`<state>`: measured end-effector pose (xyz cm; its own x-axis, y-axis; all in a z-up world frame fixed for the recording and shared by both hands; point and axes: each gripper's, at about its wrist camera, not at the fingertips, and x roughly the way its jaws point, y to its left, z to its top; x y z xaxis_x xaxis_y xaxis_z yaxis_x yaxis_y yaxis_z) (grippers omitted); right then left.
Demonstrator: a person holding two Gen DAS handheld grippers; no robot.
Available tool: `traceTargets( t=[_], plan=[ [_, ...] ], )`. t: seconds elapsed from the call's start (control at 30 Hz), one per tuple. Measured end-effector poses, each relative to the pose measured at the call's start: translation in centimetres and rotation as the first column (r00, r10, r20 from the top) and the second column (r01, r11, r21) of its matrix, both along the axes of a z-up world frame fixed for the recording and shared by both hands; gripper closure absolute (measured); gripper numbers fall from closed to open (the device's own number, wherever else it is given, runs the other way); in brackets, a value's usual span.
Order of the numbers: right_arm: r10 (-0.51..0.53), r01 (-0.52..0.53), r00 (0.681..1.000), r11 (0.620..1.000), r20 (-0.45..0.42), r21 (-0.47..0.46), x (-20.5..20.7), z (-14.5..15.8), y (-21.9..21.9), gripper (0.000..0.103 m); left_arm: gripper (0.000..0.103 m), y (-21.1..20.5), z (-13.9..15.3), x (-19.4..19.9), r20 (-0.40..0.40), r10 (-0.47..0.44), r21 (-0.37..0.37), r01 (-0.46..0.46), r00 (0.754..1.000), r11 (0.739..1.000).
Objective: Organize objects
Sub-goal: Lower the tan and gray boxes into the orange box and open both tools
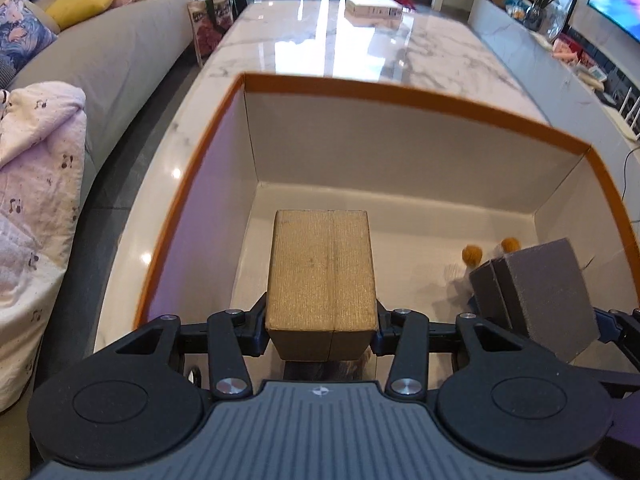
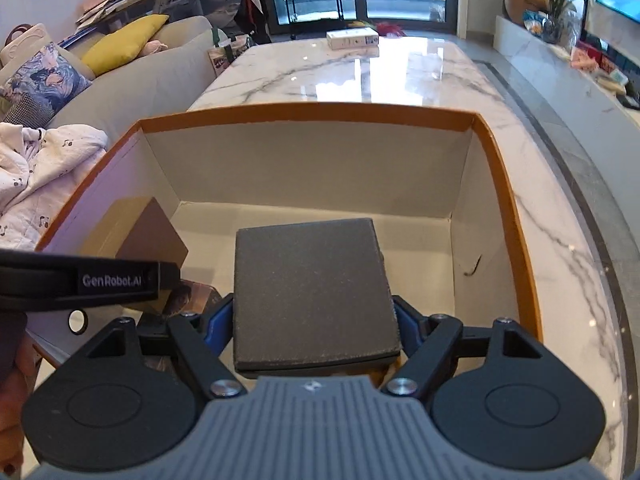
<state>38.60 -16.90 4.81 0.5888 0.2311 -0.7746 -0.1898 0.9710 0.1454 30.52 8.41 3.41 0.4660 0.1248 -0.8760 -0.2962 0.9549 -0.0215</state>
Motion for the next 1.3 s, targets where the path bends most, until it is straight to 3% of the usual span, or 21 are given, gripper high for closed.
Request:
traceTargets(
  t=[0.37,0.47,1.0,1.1,1.3],
  plan=[
    [-0.047,0.046,0.998,0.999,-0.046,-0.01,0.3,0.0,0.1,0.022,0.05,-0.1,-0.8,0.4,-0.068,0.012,-0.025,-0.013,0.998,1.0],
    [-0.044,0.043,0.998,0.999,-0.047,-0.018,0.3,-0.1,0.2,0.022,0.042,0.0,-0.6,0.4,-0.065,0.006,-0.01,-0.007,0.998,1.0],
    [-0.049,0.048,0.997,0.999,-0.062,-0.019,0.2,0.1,-0.1,0.021,0.043,0.1,-0.1,0.5,-0.042,0.021,-0.026,-0.022,0.999,0.999],
    [-0.023,0.023,0.998,1.0,-0.064,-0.002,0.1,0.2,0.1,0.012,0.034,-0.1,0.5,0.4,-0.009,0.015,-0.035,-0.016,1.0,0.999],
    [0.004,-0.004,1.0,0.997,-0.01,-0.073,-0.6,1.1,1.2,0.009,0.03,-1.1,1.3,0.3,0.012,-0.002,0.025,0.001,1.0,1.0]
  ],
)
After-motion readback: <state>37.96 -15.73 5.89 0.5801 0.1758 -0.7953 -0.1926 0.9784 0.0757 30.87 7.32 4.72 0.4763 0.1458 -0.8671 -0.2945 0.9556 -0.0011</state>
